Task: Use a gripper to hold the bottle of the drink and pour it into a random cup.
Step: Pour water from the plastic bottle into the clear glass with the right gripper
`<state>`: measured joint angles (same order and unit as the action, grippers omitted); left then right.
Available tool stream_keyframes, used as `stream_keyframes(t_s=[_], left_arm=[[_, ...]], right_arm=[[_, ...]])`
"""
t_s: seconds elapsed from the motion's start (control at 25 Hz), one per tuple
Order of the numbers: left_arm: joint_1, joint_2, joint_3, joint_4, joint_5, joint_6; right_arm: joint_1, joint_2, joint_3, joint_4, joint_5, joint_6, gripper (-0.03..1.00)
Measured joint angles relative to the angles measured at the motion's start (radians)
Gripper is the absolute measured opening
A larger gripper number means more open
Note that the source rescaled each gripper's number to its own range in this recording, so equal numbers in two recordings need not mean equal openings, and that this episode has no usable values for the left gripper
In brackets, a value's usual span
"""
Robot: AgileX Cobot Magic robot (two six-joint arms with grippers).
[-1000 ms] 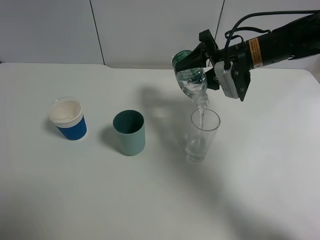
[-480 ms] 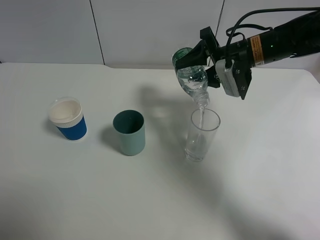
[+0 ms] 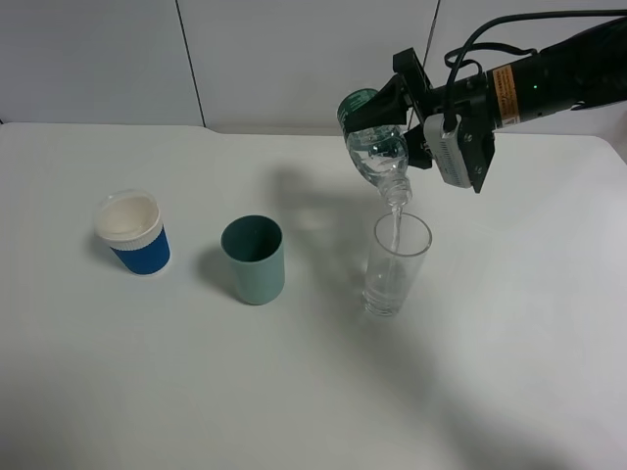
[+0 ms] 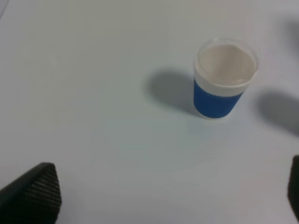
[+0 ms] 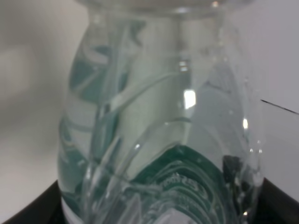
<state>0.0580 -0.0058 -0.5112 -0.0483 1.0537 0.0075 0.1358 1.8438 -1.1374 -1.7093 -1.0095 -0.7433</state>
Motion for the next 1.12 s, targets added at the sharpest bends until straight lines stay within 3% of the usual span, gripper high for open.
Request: stream_keyframes(t_s=[1.12], left_arm=[[0.0, 0.0, 0.0, 0.001, 0.0, 0.0]], right_arm=[[0.0, -0.005, 0.0, 0.0, -0.001, -0.046, 0.01]])
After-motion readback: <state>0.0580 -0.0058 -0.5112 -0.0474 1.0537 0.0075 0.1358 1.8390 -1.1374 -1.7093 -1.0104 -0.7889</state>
